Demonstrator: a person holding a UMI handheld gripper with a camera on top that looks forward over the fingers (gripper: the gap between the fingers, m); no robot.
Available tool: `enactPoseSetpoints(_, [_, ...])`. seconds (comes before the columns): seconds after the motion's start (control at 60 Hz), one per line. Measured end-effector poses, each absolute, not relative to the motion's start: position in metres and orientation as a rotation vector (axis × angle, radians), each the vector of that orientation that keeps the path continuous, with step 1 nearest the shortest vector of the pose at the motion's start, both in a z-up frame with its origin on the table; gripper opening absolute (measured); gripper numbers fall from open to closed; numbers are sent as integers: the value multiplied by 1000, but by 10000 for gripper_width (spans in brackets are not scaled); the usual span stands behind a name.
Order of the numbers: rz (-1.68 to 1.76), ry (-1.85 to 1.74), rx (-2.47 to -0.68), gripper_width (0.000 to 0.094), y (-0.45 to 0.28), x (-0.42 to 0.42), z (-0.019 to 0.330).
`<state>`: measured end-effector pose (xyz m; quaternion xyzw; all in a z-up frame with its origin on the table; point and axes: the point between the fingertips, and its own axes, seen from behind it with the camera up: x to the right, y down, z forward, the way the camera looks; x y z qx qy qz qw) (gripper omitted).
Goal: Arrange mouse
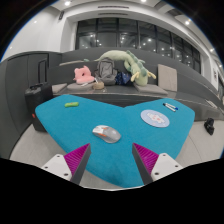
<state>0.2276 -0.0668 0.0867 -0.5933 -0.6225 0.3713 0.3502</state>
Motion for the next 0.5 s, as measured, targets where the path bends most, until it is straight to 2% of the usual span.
enactPoseSetpoints(0.4, [928,-1657,-1563,858,-78,127,4])
enactPoseSetpoints(0.5, [910,-1681,-1545,857,-78,101,-5])
